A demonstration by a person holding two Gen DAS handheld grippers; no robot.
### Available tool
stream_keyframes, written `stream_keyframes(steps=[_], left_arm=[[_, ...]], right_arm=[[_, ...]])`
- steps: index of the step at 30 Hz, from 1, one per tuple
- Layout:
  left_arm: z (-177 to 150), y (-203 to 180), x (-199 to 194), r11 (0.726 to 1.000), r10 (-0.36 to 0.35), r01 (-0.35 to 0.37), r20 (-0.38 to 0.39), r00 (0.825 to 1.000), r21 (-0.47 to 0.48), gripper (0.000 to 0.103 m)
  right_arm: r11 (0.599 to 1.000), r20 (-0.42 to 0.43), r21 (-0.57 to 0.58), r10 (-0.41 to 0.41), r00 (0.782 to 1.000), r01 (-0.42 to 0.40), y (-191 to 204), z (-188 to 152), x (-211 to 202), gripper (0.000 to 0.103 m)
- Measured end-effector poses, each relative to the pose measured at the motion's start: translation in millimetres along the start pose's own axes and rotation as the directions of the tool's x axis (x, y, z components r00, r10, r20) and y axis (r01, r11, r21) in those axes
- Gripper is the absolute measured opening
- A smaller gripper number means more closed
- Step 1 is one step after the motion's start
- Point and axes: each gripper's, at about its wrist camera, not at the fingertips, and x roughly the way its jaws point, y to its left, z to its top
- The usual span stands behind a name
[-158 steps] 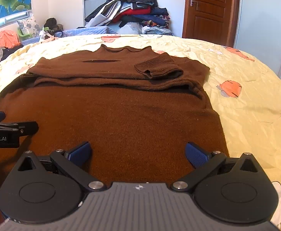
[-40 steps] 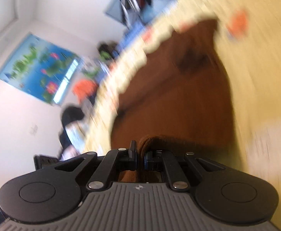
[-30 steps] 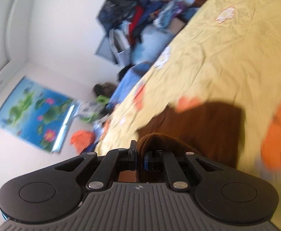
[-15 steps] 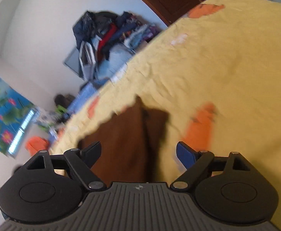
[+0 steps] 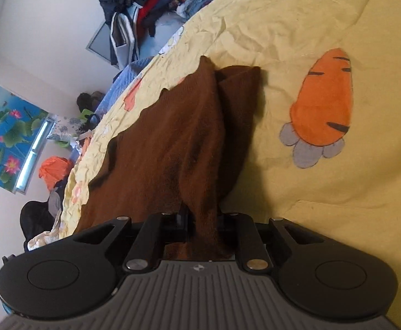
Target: Fold small clothes
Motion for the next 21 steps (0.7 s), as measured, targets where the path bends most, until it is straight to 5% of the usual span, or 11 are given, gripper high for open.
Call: stream_keyframes(steps=[5,9,10,11,13,15,18,21], left_arm=[[-14.0,-5.4,-64.3,0.989,-0.085,0.086,-0.016,0.996,0.116,0.018],[-48.2,11.4,-79.8,0.963,0.012,0.01,-0.081,0.997,0.271,0.026],[-54.9,16.9,-80.0,0.949,0.048,-0.026,-0.064,0.997,0.313,0.026],[-57.9,21.2,-83.2,0.941,0.064,-0.046,-0.044,0.997,0.336,0.038],[-49.9,22.9,-96.2,0.941,0.088,-0.092,0.027,0.996,0.325,0.053],[-36.2,8.6,-111.2,0.918,0.095,-0.151,0.166,0.982,0.367,0.06],[-21.0,-36.6,-103.6,0.803,0.093,-0.263,0.323,0.942,0.536,0.079],[-27.8,-82.3,-53.5,0.597,0.084,-0.323,0.344,0.935,0.734,0.079]], right_arm=[[0.994,0.0,-0.036,0.105,0.994,-0.105,2.2,-21.6,-49.3,0.016],[0.996,-0.046,-0.035,0.079,0.996,-0.081,-13.2,-54.3,-75.4,0.02],[0.997,-0.042,-0.023,0.072,0.997,-0.073,-19.0,-59.9,-78.4,0.026],[0.998,-0.029,-0.001,0.061,0.998,-0.061,-25.1,-62.6,-82.4,0.041],[0.999,0.013,0.031,0.042,0.999,-0.043,-28.8,-55.7,-91.3,0.055],[0.999,0.112,0.009,0.043,0.993,-0.045,-21.6,-39.6,-104.2,0.059],[0.994,0.163,-0.105,0.002,0.987,0.015,3.5,-3.9,-95.1,0.059],[0.978,0.151,-0.205,-0.017,0.988,0.048,27.1,29.9,-56.8,0.059]])
